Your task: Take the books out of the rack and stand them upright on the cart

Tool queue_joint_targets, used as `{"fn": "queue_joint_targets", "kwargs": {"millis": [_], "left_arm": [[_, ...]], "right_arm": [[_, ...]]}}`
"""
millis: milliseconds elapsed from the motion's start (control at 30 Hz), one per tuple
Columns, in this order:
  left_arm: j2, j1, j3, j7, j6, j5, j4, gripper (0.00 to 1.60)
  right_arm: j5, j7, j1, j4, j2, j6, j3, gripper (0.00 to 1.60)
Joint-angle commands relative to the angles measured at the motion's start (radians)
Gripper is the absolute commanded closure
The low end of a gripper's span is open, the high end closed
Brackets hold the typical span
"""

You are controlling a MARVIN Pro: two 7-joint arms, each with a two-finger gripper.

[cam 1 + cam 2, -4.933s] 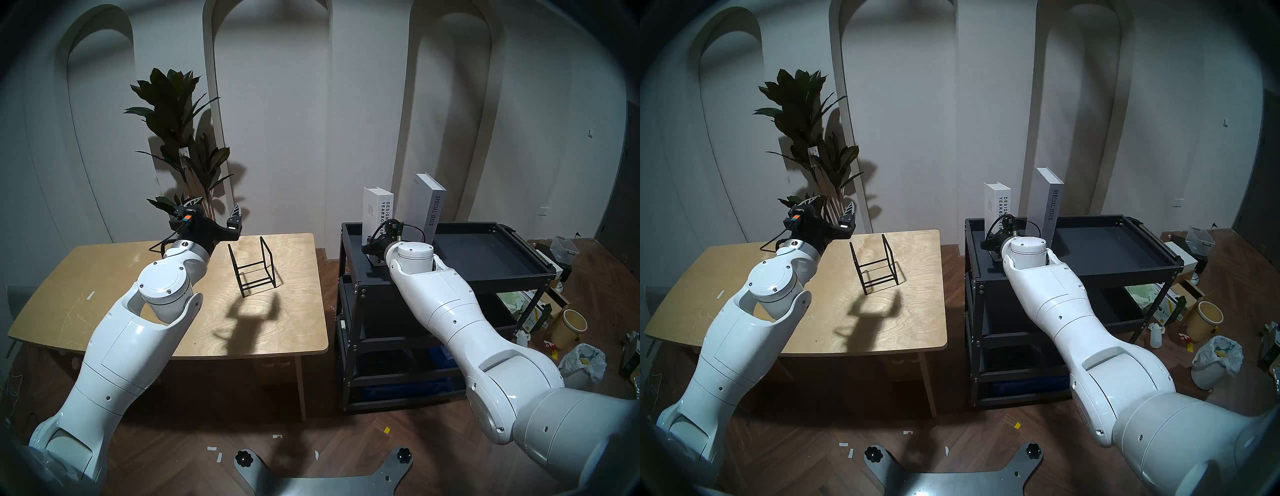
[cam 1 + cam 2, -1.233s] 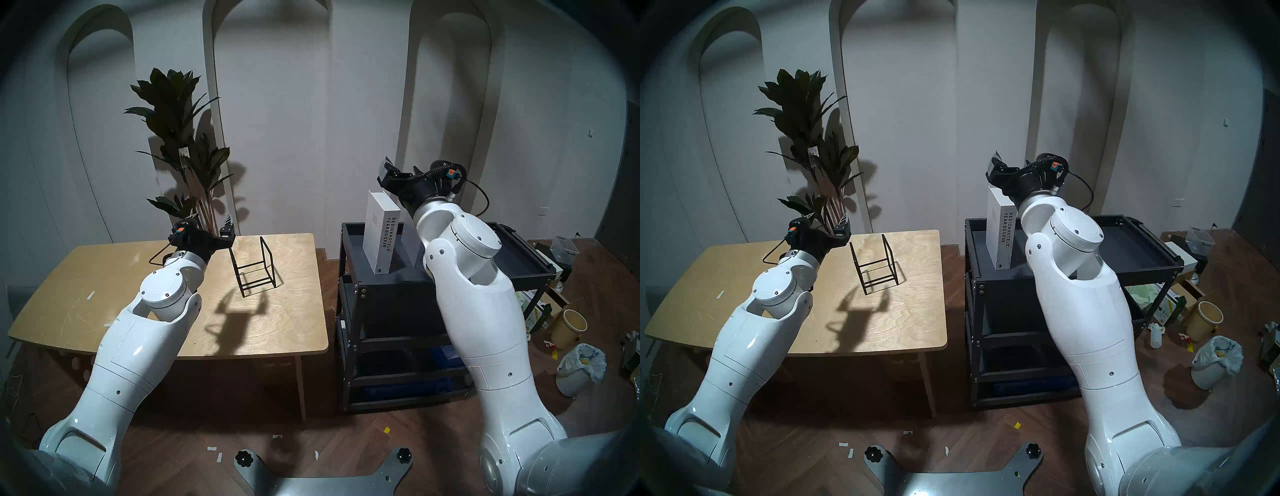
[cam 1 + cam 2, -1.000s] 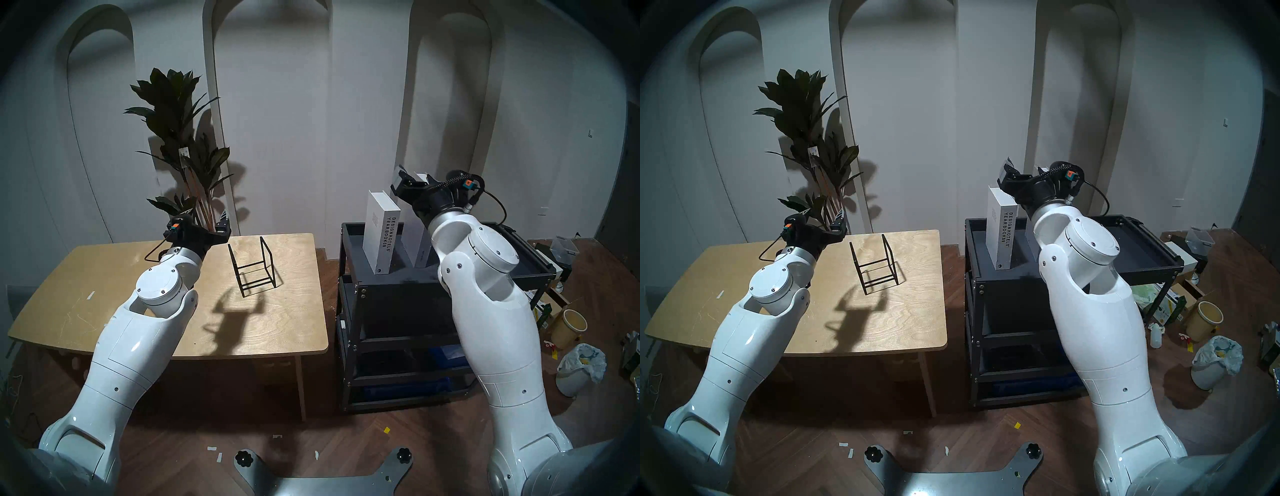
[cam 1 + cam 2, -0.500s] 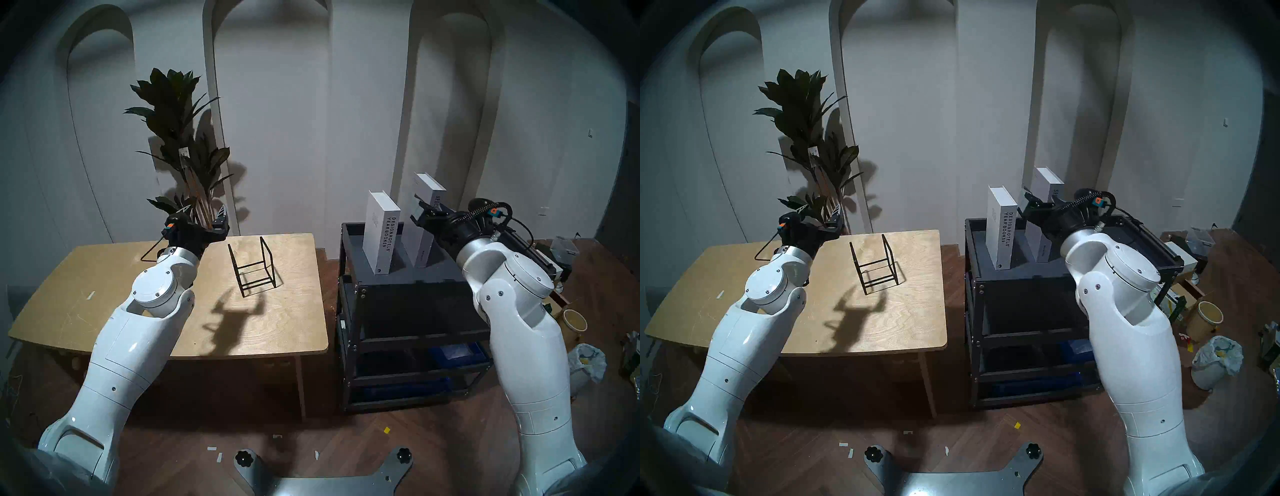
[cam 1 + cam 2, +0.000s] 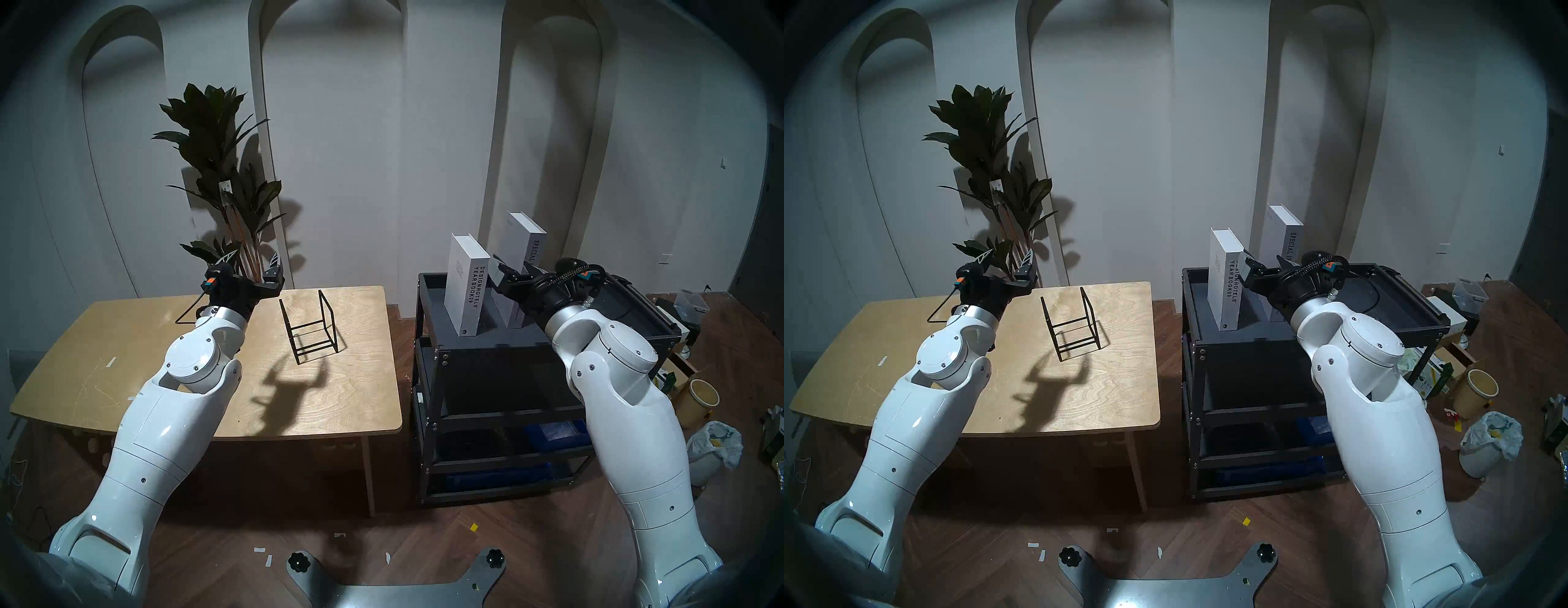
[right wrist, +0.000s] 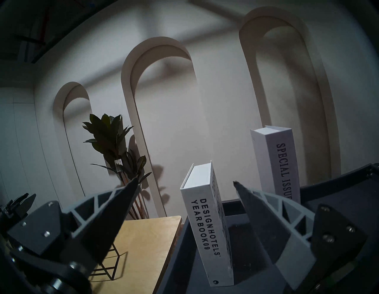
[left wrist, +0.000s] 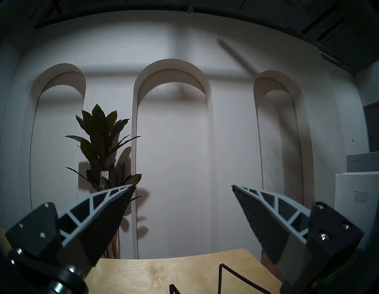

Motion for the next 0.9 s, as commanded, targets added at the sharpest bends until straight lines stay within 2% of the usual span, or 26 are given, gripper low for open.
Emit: {"fn": "queue_joint_targets", "kwargs": {"millis": [0,867], "left_arm": [[0.003,-0.01,-0.014,0.019,0.005,0.005,-0.017,0.0],[0.007,-0.01,-0.009,0.03,0.007,0.004,-0.02,0.0]], "right_arm": [[-0.105,-0.084,0.003,-0.035,-0.004,-0.053,-0.013,0.0],[-0.13,-0.111,0.004,-0.035,-0.008,-0.062,-0.025,0.0]]}}
